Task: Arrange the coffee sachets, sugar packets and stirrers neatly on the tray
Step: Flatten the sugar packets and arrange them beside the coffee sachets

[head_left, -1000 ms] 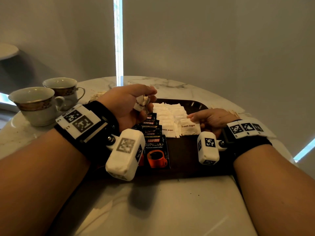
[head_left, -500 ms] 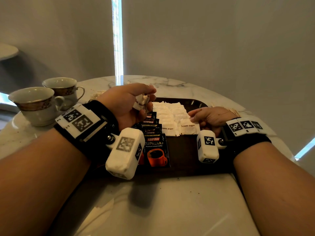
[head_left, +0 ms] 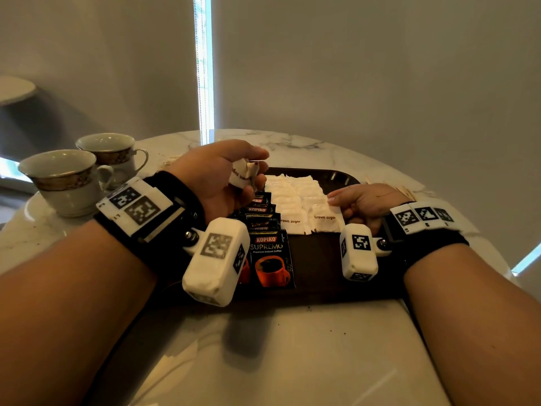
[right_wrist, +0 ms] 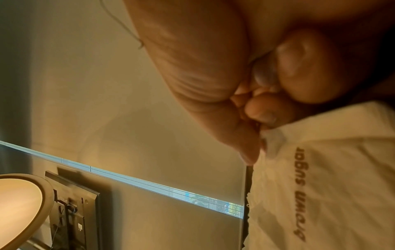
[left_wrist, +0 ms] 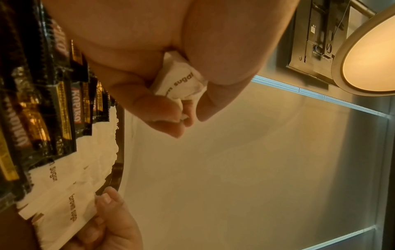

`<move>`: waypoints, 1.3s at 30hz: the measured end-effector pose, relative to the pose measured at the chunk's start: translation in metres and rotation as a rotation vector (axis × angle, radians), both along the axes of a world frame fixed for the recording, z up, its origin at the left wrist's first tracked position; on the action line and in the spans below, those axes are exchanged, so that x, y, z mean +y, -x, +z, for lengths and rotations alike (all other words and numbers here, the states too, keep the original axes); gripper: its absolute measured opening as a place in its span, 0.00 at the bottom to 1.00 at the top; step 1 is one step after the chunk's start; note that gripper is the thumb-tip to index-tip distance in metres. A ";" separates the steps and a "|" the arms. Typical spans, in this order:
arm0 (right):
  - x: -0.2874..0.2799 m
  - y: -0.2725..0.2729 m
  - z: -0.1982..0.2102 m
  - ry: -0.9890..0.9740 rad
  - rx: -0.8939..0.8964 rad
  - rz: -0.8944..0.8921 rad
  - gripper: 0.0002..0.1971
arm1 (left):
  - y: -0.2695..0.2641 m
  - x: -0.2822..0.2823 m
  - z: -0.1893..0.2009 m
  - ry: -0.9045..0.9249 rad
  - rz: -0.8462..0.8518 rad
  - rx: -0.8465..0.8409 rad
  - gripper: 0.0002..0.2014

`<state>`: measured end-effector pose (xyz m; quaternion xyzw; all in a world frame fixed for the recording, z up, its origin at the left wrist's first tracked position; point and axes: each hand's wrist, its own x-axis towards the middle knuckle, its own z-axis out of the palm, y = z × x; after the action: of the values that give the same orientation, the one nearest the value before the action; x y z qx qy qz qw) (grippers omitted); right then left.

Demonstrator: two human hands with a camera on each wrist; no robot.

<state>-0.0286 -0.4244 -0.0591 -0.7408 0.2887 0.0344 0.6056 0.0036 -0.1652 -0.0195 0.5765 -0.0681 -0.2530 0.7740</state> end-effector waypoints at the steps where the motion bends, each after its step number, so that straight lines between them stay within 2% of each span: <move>1: -0.001 0.000 -0.001 -0.008 -0.004 -0.010 0.08 | 0.001 0.000 0.000 0.002 0.009 -0.004 0.05; 7: 0.000 -0.004 -0.002 -0.063 -0.007 -0.062 0.05 | 0.003 -0.001 -0.002 -0.007 0.036 -0.002 0.14; 14: 0.000 -0.003 -0.001 -0.096 -0.017 -0.102 0.06 | 0.002 -0.001 -0.002 -0.008 0.011 0.021 0.19; 19: 0.003 0.001 0.001 -0.127 -0.036 -0.119 0.06 | 0.001 0.001 -0.003 -0.040 -0.028 -0.025 0.15; 24: 0.008 0.004 0.011 -0.263 -0.214 -0.159 0.06 | 0.001 0.000 -0.004 -0.036 -0.056 -0.087 0.11; 28: 0.026 0.018 0.034 -0.451 -0.382 -0.042 0.08 | -0.002 -0.003 -0.006 0.004 -0.026 -0.124 0.10; 33: 0.060 0.028 0.036 -0.393 -0.445 0.201 0.17 | 0.000 -0.004 -0.005 0.079 0.003 -0.113 0.10; 36: 0.069 0.028 0.032 -0.370 -0.451 0.277 0.15 | 0.000 -0.003 -0.004 0.114 -0.010 -0.117 0.09; 39: 0.074 0.026 0.029 -0.319 -0.457 0.275 0.12 | 0.000 -0.004 -0.004 0.130 -0.022 -0.121 0.10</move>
<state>-0.0548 -0.3501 -0.0297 -0.6572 0.0331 -0.0064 0.7529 0.0040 -0.1695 -0.0236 0.5384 -0.1372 -0.2213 0.8015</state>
